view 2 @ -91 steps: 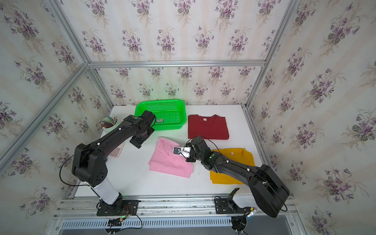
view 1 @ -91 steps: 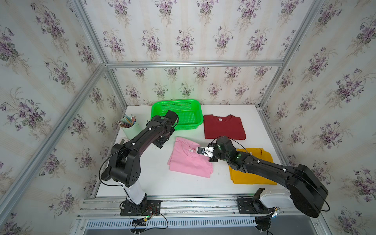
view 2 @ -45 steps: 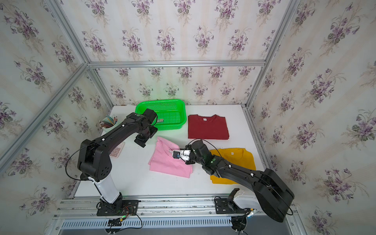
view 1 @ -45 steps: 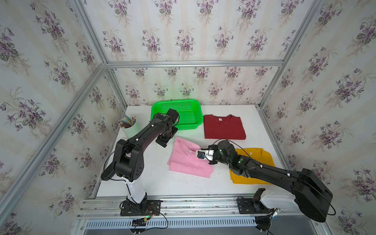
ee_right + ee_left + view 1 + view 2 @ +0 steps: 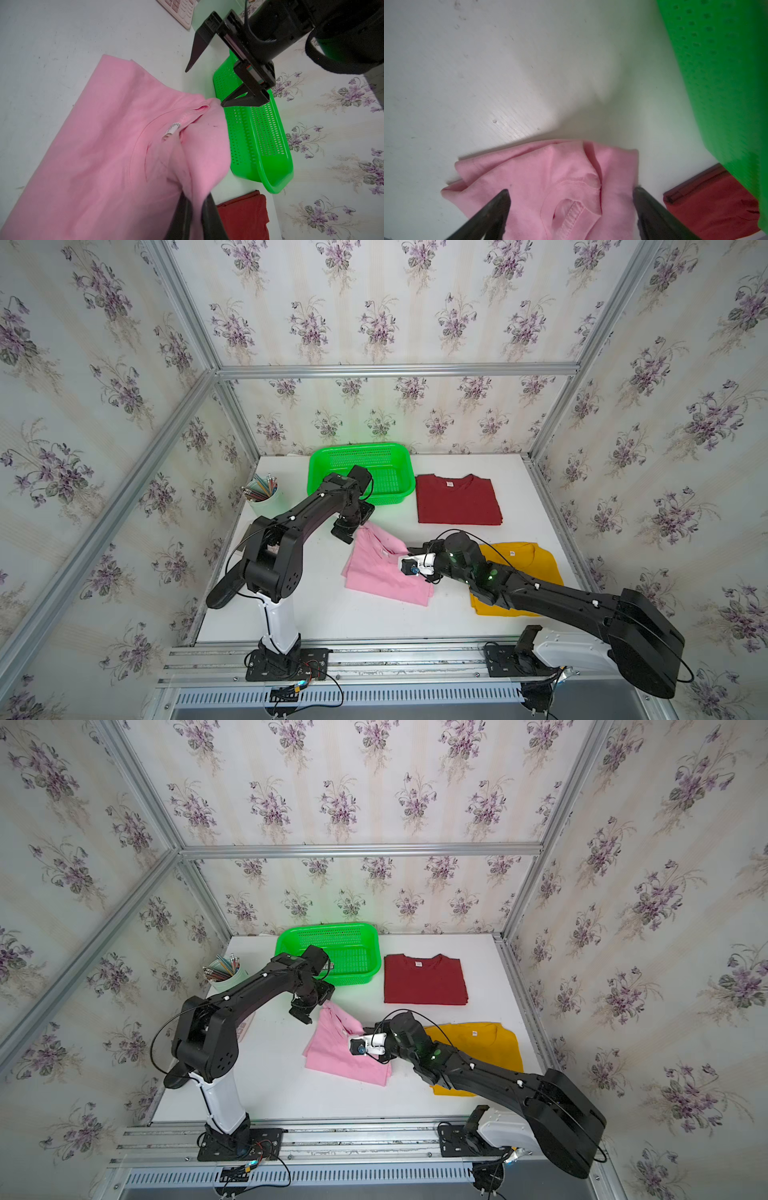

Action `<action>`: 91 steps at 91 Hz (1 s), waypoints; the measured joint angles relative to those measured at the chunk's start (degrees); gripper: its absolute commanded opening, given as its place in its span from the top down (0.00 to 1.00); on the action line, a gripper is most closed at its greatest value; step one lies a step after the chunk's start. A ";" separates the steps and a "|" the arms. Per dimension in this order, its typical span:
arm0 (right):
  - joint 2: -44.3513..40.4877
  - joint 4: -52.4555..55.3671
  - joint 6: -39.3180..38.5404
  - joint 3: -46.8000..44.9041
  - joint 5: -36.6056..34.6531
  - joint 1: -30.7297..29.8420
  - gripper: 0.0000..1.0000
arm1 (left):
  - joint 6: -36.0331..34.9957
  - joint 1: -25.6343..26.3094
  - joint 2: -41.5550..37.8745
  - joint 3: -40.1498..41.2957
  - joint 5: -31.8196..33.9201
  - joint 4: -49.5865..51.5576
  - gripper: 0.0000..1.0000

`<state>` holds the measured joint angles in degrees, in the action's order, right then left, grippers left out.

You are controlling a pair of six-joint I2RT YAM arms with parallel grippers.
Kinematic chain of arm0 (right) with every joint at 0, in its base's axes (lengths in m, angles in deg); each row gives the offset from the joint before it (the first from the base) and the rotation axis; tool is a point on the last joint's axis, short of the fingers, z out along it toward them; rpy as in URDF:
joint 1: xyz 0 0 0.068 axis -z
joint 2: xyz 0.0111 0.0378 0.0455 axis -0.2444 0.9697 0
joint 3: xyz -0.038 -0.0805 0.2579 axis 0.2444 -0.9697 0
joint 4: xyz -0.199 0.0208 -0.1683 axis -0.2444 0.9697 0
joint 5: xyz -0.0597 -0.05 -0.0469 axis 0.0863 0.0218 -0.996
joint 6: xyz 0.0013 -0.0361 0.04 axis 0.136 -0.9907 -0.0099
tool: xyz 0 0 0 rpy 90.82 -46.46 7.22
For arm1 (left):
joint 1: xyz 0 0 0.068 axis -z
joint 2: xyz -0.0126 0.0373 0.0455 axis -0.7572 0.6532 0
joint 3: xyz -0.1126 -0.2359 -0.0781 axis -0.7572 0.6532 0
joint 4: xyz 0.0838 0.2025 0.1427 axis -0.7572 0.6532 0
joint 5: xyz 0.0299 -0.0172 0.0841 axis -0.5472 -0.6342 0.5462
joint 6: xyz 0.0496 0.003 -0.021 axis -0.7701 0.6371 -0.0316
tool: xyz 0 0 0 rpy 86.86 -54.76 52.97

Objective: Put the folded t-shirts into the basket
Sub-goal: Pick up the T-shirt from the center of the board.

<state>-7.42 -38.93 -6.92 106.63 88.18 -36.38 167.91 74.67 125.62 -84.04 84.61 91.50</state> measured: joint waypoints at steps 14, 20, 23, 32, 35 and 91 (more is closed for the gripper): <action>0.76 0.15 -0.37 0.00 -0.28 -0.87 1.00 | -0.48 0.72 -1.60 -0.98 2.25 -0.09 0.06; 1.11 0.39 -0.37 0.00 -0.55 -1.20 1.00 | -0.48 1.27 -2.27 -1.16 3.10 -0.17 0.10; 1.20 0.39 -0.37 0.00 -0.57 -1.29 1.00 | -0.48 1.49 -2.29 -1.16 3.41 -0.15 0.14; 1.25 0.42 -0.35 0.07 -0.63 -1.44 1.00 | -0.46 1.81 -1.84 -0.20 3.58 -0.61 0.27; 1.22 0.42 -0.35 0.11 -0.61 -1.49 1.00 | -0.44 1.84 -1.60 0.35 3.72 -0.83 0.29; -0.79 0.90 0.24 0.52 0.46 -2.08 1.00 | -2.86 2.45 -0.22 3.74 3.69 -10.95 0.07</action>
<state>-8.20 -38.04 -6.68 107.16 88.64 -38.45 165.05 77.12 125.40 -80.30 88.31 80.55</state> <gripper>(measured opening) 0.093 0.938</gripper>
